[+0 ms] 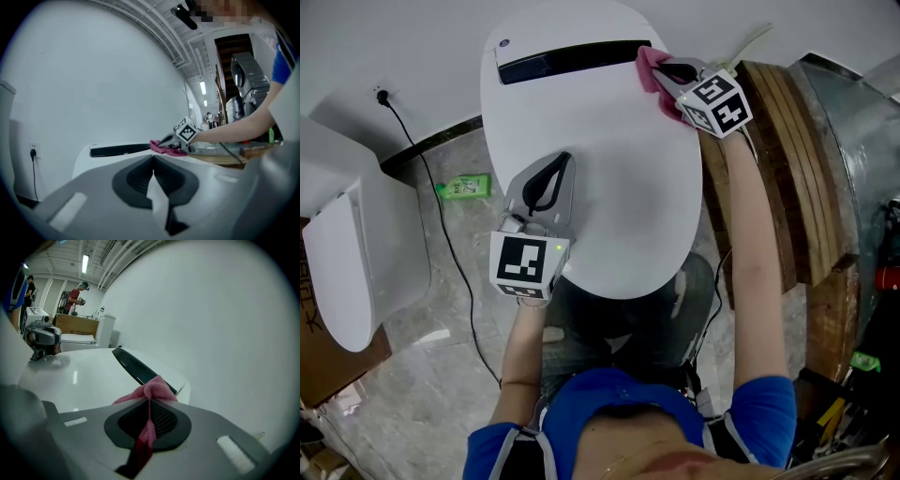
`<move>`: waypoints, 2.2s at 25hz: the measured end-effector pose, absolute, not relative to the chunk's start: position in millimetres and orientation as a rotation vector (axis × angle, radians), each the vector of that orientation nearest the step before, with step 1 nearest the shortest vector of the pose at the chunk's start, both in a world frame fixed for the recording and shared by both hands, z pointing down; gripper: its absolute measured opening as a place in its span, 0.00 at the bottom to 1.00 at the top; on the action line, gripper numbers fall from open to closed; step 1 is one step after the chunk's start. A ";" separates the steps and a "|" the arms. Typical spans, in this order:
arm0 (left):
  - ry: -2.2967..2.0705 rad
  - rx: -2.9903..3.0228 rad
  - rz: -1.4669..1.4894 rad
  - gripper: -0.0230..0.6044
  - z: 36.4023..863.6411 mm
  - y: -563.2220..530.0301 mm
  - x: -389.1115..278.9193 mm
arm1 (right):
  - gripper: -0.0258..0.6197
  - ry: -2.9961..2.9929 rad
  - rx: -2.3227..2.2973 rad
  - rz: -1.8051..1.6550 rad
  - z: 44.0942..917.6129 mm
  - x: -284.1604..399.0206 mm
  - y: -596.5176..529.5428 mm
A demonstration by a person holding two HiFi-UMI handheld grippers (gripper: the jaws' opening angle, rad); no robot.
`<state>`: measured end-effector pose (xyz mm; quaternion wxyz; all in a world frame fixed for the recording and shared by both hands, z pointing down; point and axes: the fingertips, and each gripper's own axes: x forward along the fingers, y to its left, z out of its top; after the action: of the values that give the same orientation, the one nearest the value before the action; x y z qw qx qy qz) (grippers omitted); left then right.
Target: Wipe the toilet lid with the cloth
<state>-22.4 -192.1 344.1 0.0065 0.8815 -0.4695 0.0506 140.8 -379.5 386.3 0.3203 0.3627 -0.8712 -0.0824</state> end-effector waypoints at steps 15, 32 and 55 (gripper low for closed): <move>-1.461 2.767 0.129 0.04 343.1 -185.3 -16.4 | 0.05 -2.279 0.918 -0.220 393.2 143.0 -344.5; -1.425 2.792 0.108 0.04 343.9 -166.5 -19.5 | 0.05 -2.222 0.893 -0.247 397.6 132.9 -331.4; -1.414 2.698 0.066 0.04 354.2 -150.8 -44.8 | 0.05 -2.220 0.791 -0.306 395.5 76.6 -319.0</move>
<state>-44.8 -150.8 354.2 0.0474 0.8845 -0.4636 0.0218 76.6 -319.0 395.5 0.3732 0.3089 -0.8666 -0.1196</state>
